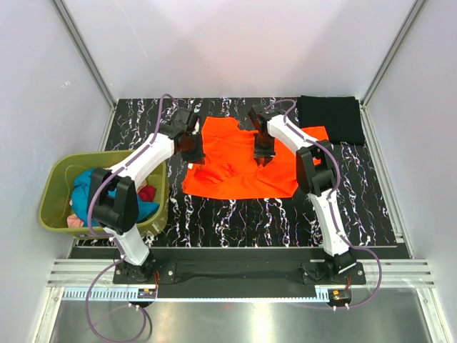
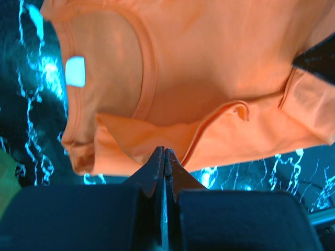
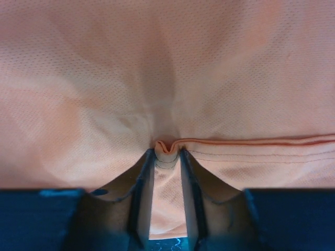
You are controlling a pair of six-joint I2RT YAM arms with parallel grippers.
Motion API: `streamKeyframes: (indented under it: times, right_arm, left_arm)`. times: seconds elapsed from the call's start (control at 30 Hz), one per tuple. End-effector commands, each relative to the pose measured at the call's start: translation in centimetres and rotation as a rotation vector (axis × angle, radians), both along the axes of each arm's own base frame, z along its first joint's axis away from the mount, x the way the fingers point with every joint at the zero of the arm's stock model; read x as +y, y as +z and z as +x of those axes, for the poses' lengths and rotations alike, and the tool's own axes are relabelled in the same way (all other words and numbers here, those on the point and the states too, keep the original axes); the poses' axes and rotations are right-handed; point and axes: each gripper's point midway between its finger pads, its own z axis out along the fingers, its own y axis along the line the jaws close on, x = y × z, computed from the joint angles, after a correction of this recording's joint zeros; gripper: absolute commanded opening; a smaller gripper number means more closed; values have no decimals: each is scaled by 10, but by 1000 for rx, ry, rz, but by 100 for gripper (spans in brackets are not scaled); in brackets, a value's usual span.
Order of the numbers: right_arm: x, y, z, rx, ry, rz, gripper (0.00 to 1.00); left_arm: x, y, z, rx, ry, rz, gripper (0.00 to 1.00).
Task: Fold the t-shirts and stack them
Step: Flatten the tshirt out
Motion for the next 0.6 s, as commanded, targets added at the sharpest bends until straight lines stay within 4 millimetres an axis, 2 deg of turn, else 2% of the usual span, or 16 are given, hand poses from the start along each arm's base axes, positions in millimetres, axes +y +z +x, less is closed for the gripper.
streamKeyframes:
  times: [0.0, 0.03, 0.07, 0.23, 0.33, 0.47, 0.57]
  right_arm:
    - [0, 4, 13, -53, 8, -25, 35]
    - [2, 6, 13, -56, 10, -17, 44]
    - [4, 7, 13, -56, 11, -12, 47]
    - [7, 19, 16, -88, 29, -65, 53]
    - [9, 23, 16, -98, 18, -78, 51]
    - [7, 22, 16, -98, 14, -101, 40]
    - [6, 14, 12, -73, 12, -100, 37]
  left_arm:
    - [4, 18, -6, -60, 6, -9, 0]
    - [5, 18, -7, -64, 8, -8, 0]
    - [6, 19, -8, -65, 7, -10, 0]
    - [6, 15, -12, -60, 4, -16, 0]
    - [5, 16, -11, -66, 1, -15, 0]
    - [4, 13, -9, -59, -8, -15, 0]
    - [3, 12, -8, -57, -16, -13, 0]
